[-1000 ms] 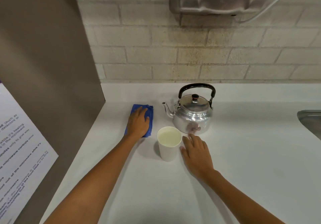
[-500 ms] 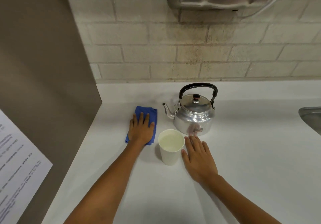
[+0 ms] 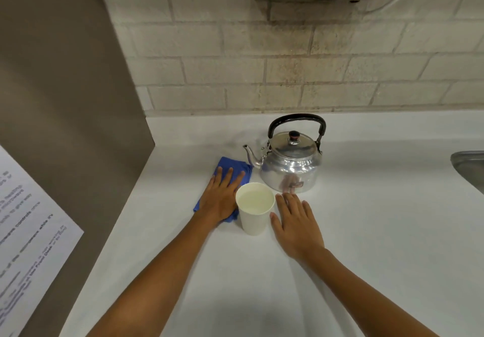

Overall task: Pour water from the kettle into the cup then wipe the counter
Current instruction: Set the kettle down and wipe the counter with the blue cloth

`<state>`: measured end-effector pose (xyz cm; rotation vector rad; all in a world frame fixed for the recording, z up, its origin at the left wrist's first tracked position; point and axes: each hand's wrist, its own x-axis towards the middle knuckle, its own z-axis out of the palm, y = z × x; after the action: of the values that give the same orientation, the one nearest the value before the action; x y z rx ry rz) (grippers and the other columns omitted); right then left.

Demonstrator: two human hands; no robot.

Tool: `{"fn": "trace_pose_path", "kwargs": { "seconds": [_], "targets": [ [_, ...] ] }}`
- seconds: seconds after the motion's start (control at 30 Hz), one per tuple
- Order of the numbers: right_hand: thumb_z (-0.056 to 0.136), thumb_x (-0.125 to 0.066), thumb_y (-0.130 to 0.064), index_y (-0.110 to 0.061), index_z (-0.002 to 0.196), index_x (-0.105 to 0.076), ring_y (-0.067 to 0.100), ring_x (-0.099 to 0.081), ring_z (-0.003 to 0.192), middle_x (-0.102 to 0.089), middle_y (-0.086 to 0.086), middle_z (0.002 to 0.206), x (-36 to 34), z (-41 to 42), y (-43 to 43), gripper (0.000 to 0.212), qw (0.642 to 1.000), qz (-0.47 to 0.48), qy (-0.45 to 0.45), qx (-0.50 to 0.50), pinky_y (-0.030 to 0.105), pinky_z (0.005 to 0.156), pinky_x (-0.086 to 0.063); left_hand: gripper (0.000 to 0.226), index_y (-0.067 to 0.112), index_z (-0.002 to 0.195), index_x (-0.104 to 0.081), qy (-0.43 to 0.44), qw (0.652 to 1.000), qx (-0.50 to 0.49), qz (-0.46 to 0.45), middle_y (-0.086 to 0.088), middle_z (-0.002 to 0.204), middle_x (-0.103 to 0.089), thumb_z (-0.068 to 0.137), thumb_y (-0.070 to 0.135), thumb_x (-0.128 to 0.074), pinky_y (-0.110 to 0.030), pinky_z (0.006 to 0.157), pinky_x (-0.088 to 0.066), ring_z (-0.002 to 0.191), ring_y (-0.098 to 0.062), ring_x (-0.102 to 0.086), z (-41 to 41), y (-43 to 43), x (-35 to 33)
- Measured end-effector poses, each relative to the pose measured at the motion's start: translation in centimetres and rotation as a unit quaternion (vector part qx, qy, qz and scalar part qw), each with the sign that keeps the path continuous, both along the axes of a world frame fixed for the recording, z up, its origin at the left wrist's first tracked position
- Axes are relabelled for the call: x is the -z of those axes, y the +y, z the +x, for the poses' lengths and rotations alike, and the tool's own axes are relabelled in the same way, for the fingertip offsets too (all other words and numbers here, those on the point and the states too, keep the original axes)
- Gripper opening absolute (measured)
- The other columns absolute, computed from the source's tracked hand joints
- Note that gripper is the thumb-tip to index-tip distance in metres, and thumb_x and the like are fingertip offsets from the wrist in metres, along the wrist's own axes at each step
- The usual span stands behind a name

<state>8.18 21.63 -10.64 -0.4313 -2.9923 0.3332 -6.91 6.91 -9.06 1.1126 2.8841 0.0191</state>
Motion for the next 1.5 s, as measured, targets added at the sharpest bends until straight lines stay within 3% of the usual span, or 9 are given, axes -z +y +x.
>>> {"fn": "trace_pose_path", "kwargs": {
  "seconds": [0.1,0.2,0.33,0.47,0.7,0.9,1.13,1.37,1.5],
  "targets": [
    [0.097,-0.017,-0.043,-0.016,0.147,-0.013,0.019,-0.008,0.146,-0.016,0.005,0.158,0.0,0.1,0.3,0.057,1.000,0.001,0.005,-0.003,0.039,0.120,-0.007,0.052,0.026,0.146,-0.005,0.008,0.999,0.052,-0.002,-0.003,0.158,0.005,0.097,0.035,-0.022,-0.038,0.119,-0.005,0.144,-0.030,0.011,1.5,-2.4,0.9],
    [0.097,-0.018,-0.043,-0.016,0.147,-0.013,0.020,-0.009,0.146,-0.017,0.005,0.158,0.1,0.0,-0.1,0.057,1.000,-0.007,0.007,-0.008,0.039,0.120,-0.008,0.051,0.030,0.145,-0.010,-0.014,0.999,0.018,0.035,0.003,0.158,0.001,0.095,0.042,-0.006,-0.032,0.118,-0.006,0.145,-0.021,0.007,1.4,-5.9,1.2],
    [0.097,-0.020,-0.041,-0.014,0.147,-0.015,0.020,-0.009,0.146,-0.018,0.006,0.157,0.0,0.0,-0.5,0.056,1.000,-0.004,0.014,-0.008,0.040,0.120,-0.009,0.048,0.025,0.146,-0.006,-0.003,0.998,-0.064,0.029,-0.003,0.158,-0.004,0.099,0.029,-0.017,-0.035,0.117,-0.010,0.145,-0.027,0.000,-0.2,-5.8,0.4],
    [0.097,-0.022,-0.040,-0.013,0.146,-0.017,0.021,-0.013,0.145,-0.021,0.007,0.156,-0.3,0.2,-0.1,0.056,1.000,0.000,0.018,-0.005,0.041,0.120,-0.012,0.050,0.018,0.146,0.000,0.022,0.998,-0.037,-0.041,-0.007,0.158,0.003,0.099,0.027,-0.014,-0.044,0.118,-0.003,0.144,-0.035,0.007,0.7,-2.6,0.1],
    [0.098,-0.024,-0.038,-0.011,0.145,-0.019,0.023,-0.014,0.144,-0.022,0.009,0.156,-0.3,0.4,-0.4,0.055,1.000,0.002,0.014,-0.014,0.042,0.120,-0.013,0.048,0.032,0.144,-0.007,-0.020,0.995,-0.070,0.075,0.005,0.157,-0.004,0.099,0.033,-0.020,-0.031,0.116,-0.008,0.145,-0.019,0.003,4.1,-9.4,1.3],
    [0.098,-0.024,-0.038,-0.009,0.144,-0.021,0.024,-0.017,0.144,-0.025,0.011,0.154,-0.6,0.2,-0.3,0.055,1.000,0.018,0.022,-0.012,0.043,0.119,-0.015,0.051,0.011,0.146,0.004,0.019,0.990,-0.138,-0.034,-0.010,0.158,0.005,0.099,0.026,-0.010,-0.044,0.118,-0.002,0.143,-0.034,0.010,4.4,-8.1,0.6],
    [0.098,-0.023,-0.038,-0.008,0.145,-0.020,0.025,-0.016,0.143,-0.024,0.011,0.154,-0.6,0.3,-0.6,0.056,1.000,0.015,0.015,-0.018,0.043,0.119,-0.015,0.050,0.030,0.144,-0.006,0.020,0.990,-0.089,0.112,0.007,0.156,-0.007,0.096,0.042,-0.011,-0.027,0.116,-0.003,0.145,-0.017,0.003,13.1,-11.3,1.7],
    [0.097,-0.025,-0.037,-0.007,0.144,-0.021,0.026,-0.018,0.143,-0.026,0.013,0.153,-0.6,0.5,-0.3,0.056,0.999,0.020,0.021,-0.019,0.044,0.118,-0.017,0.051,0.014,0.146,0.000,0.015,0.976,-0.218,0.015,-0.008,0.158,0.003,0.099,0.027,-0.016,-0.040,0.119,-0.005,0.144,-0.032,0.008,11.7,-9.7,0.5],
    [0.097,-0.026,-0.037,-0.007,0.143,-0.023,0.027,-0.021,0.141,-0.028,0.013,0.152,-0.4,0.6,0.2,0.055,0.999,0.026,0.019,-0.019,0.045,0.116,-0.019,0.051,0.022,0.145,0.002,0.023,0.979,-0.192,0.063,-0.003,0.158,0.005,0.099,0.034,-0.015,-0.035,0.118,0.002,0.144,-0.027,0.012,16.0,-7.3,1.4]
  ]
}}
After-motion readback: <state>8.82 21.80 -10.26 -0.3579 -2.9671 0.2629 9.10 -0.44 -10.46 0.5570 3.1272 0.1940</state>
